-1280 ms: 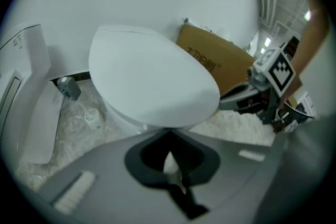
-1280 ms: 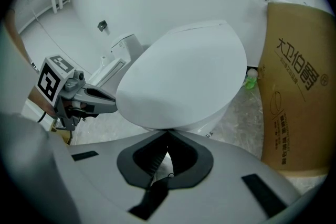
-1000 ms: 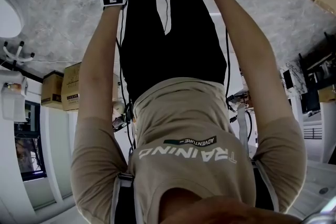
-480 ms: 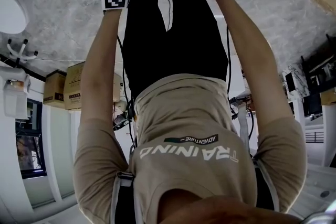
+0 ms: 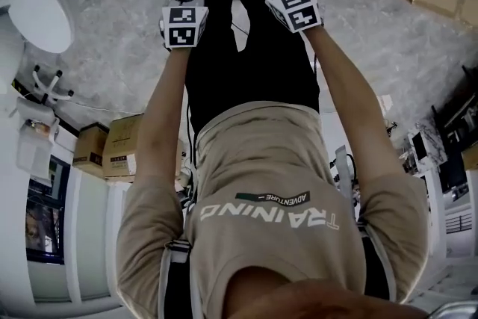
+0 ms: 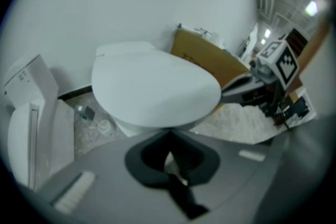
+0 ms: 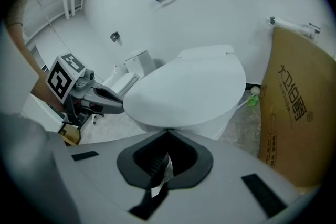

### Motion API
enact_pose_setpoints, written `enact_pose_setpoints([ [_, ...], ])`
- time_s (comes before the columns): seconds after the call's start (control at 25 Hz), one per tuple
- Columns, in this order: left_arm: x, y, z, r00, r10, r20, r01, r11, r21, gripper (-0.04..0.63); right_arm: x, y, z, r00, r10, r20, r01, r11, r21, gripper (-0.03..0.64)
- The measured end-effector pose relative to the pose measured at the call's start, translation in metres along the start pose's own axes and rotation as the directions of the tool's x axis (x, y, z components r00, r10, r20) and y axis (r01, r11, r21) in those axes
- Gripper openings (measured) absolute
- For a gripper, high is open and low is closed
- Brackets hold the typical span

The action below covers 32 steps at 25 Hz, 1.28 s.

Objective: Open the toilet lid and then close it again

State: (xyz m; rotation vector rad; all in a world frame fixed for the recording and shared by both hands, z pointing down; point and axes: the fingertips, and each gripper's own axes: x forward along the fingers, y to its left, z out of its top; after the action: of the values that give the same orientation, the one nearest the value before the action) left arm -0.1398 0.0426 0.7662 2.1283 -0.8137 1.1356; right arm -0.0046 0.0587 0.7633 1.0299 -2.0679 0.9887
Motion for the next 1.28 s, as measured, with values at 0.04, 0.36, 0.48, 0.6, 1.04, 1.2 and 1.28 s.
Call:
enact_pose_setpoints([
  [0.04,-0.008,0.000,0.006,1.000,0.001,0.001,-0.001,1.000,-0.003,0.003,-0.006,0.002,0.007,1.000,0.005,0.004,-0.005,1.000,0.005,0.011],
  [0.36,-0.061,0.001,0.057,1.000,-0.006,0.014,0.007,1.000,-0.025,0.003,-0.051,0.015,0.066,1.000,0.023,0.020,-0.024,0.999,0.048,0.011],
  [0.48,-0.080,0.008,0.073,0.999,0.003,0.035,-0.001,0.998,-0.055,0.003,-0.062,0.021,0.088,0.999,0.039,0.037,-0.043,0.993,0.107,0.011],
  [0.6,-0.092,0.007,0.096,0.998,0.021,0.055,-0.017,0.997,-0.080,0.003,-0.076,0.017,0.109,0.998,0.042,0.051,-0.048,0.989,0.137,0.011],
  [1.04,-0.125,0.011,0.148,0.992,0.051,0.117,-0.038,0.993,-0.108,0.003,-0.109,0.015,0.164,0.996,0.031,0.080,-0.041,0.991,0.126,0.011],
  [1.2,-0.141,0.018,0.167,0.988,0.028,0.154,-0.014,0.996,-0.092,0.003,-0.118,0.018,0.188,0.996,0.007,0.091,-0.018,0.992,0.128,0.011],
  [1.28,-0.145,0.021,0.177,0.984,0.009,0.175,0.006,0.996,-0.085,0.003,-0.121,0.016,0.199,0.996,-0.005,0.087,-0.005,0.992,0.124,0.011],
])
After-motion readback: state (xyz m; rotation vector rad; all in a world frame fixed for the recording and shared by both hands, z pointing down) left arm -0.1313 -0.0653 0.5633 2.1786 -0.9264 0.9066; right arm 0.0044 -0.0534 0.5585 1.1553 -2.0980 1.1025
